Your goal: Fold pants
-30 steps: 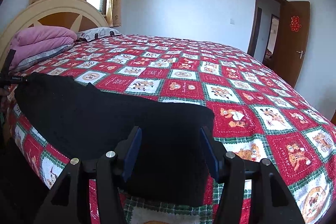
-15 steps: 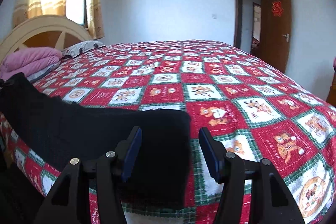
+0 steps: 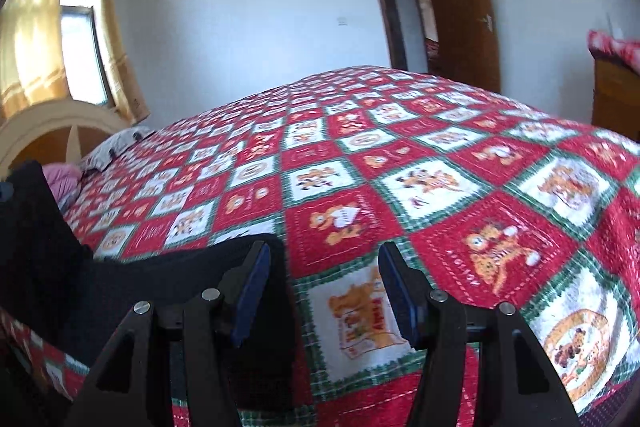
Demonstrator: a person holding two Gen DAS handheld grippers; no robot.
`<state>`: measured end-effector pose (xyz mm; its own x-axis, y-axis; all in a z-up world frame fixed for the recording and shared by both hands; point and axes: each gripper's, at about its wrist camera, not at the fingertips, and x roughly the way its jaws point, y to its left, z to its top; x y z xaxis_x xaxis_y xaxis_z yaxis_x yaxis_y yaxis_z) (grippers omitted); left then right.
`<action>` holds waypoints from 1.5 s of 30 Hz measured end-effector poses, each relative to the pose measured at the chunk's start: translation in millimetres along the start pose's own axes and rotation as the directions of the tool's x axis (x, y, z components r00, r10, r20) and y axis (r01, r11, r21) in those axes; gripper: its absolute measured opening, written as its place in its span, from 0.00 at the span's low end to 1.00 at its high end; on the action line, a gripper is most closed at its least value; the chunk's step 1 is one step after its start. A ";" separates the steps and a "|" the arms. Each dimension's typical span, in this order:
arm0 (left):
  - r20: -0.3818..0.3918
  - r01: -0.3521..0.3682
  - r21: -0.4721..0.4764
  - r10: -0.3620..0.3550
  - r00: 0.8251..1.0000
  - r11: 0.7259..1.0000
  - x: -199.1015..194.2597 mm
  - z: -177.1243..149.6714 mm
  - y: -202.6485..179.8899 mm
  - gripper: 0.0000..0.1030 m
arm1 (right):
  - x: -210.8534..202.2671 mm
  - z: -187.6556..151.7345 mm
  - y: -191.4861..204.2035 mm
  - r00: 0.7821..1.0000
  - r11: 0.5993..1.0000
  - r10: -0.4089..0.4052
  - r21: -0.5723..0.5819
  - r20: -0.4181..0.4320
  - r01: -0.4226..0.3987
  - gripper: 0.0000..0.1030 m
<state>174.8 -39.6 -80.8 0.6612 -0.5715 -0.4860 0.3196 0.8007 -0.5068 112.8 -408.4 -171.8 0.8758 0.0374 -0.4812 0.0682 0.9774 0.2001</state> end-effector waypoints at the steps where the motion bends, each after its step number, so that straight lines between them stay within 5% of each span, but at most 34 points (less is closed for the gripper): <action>1: -0.019 -0.013 0.024 0.013 1.000 1.000 10.4 -3.0 -6.5 0.23 | 0.9 0.9 -4.9 1.000 1.000 -0.002 0.025 -0.004 0.003 0.56; 10: -0.188 -0.085 0.195 0.122 0.975 0.977 99.7 -37.0 -49.9 0.26 | 7.7 3.6 -20.1 1.000 0.994 -0.003 0.108 -0.029 0.006 0.57; 15: -0.188 -0.075 0.152 0.103 0.977 0.986 115.2 -46.4 -58.2 0.60 | 10.6 4.2 -18.2 0.999 0.995 0.005 0.103 -0.033 -0.001 0.57; 19: -0.100 0.031 0.188 -0.013 0.995 0.982 92.3 -50.1 -80.0 0.64 | 7.5 4.9 -19.5 1.000 0.994 0.009 0.109 -0.016 -0.007 0.57; 24: 0.082 -0.084 0.233 0.066 0.994 0.969 39.4 -45.4 -64.5 0.91 | -9.9 8.3 -12.5 0.999 0.995 0.030 0.096 0.045 -0.034 0.58; 25: 0.113 -0.135 0.244 0.111 0.987 0.960 34.1 -45.6 -58.8 0.94 | -15.8 8.5 -5.0 0.997 0.996 0.046 0.071 0.062 -0.050 0.67; 28: 0.177 -0.266 0.247 0.227 0.958 0.932 20.7 -51.9 -37.0 0.95 | -30.7 4.6 32.0 0.985 0.987 0.158 -0.014 0.072 -0.158 0.79; 32: 0.154 -0.306 0.116 0.287 0.945 0.945 17.2 -63.8 6.1 0.95 | -44.2 -13.5 94.9 0.965 0.946 0.261 -0.197 0.000 -0.256 0.79; 38: 0.106 -0.304 0.045 0.298 0.949 0.952 25.2 -75.8 27.0 0.95 | -39.3 -58.8 167.1 0.992 0.857 0.118 -0.501 -0.038 -0.122 0.79; 42: 0.105 -0.307 0.086 0.298 0.949 0.948 29.1 -80.9 22.0 0.95 | -19.7 -60.5 167.7 0.999 0.843 0.046 -0.536 -0.029 -0.054 0.79; 44: 0.100 -0.309 0.091 0.300 0.949 0.947 31.5 -82.4 22.3 0.95 | -19.3 -51.2 151.0 0.993 0.880 0.103 -0.459 -0.064 -0.121 0.73; 45: 0.097 -0.310 0.086 0.302 0.949 0.947 32.6 -82.7 23.3 0.95 | -21.0 -47.1 144.1 0.990 0.896 0.121 -0.420 -0.077 -0.142 0.52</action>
<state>147.7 -54.4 -167.4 0.7891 -0.2832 -0.5450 0.1559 0.9507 -0.2682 81.7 -258.5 -173.0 0.8384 0.1711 -0.5176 -0.2638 0.9582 -0.1106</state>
